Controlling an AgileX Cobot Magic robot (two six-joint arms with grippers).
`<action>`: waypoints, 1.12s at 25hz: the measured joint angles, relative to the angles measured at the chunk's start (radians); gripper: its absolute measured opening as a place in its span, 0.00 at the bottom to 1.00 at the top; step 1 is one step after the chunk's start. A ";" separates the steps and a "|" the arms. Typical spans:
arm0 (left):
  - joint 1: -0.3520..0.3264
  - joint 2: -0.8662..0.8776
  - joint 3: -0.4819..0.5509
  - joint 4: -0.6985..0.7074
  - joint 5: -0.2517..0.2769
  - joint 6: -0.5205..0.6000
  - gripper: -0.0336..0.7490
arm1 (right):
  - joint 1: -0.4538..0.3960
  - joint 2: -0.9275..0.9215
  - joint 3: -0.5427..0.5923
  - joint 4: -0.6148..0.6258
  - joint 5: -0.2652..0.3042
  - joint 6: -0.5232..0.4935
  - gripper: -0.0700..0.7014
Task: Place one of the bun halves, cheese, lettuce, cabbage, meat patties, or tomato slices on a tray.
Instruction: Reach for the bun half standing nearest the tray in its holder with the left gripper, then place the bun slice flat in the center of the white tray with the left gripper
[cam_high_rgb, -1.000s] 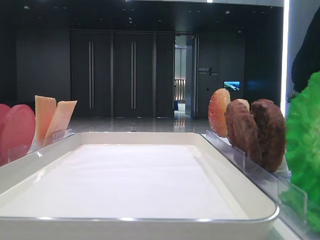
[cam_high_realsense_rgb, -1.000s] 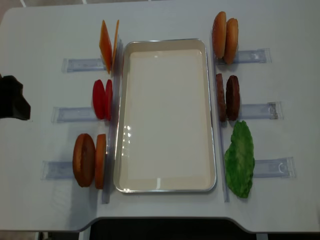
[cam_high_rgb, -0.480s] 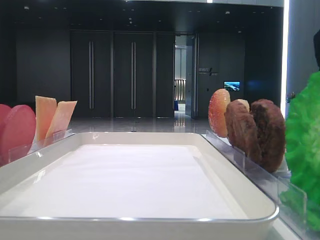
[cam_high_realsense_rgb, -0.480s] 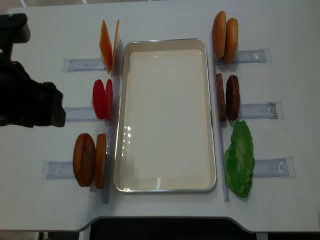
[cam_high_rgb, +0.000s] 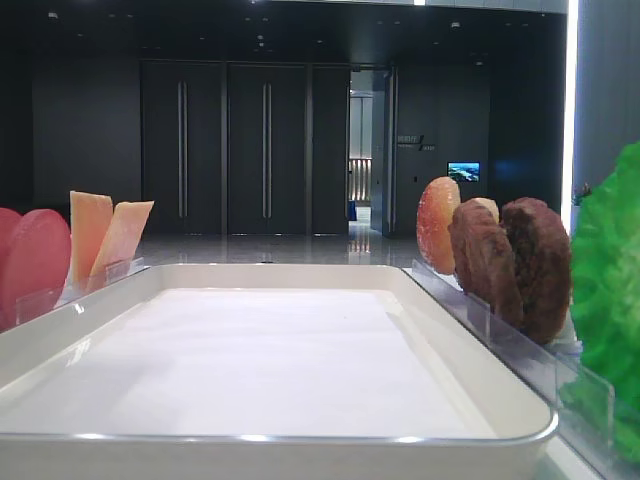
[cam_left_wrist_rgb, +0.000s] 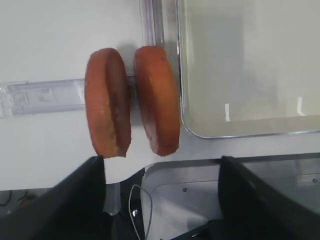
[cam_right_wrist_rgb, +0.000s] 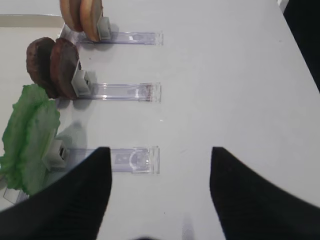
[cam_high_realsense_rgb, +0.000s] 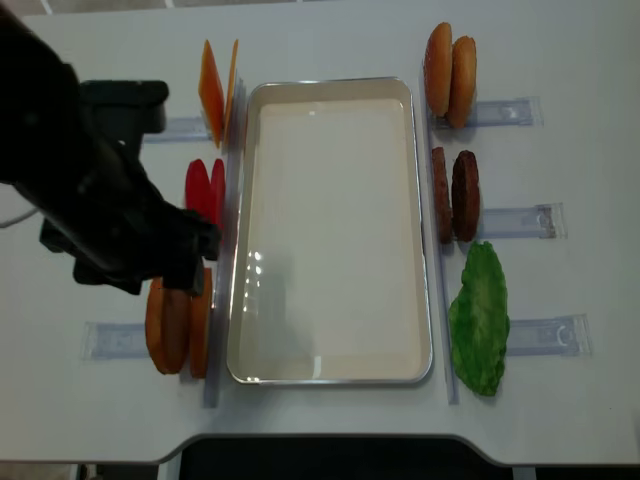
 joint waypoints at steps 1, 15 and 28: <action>-0.013 0.022 0.000 0.009 -0.002 -0.013 0.73 | 0.000 0.000 0.000 0.000 0.000 0.000 0.63; -0.024 0.155 -0.001 0.022 -0.016 -0.049 0.73 | 0.000 0.000 0.000 0.000 0.000 0.000 0.63; -0.024 0.223 -0.002 0.025 -0.039 -0.050 0.73 | 0.000 0.000 0.000 0.000 0.000 0.000 0.63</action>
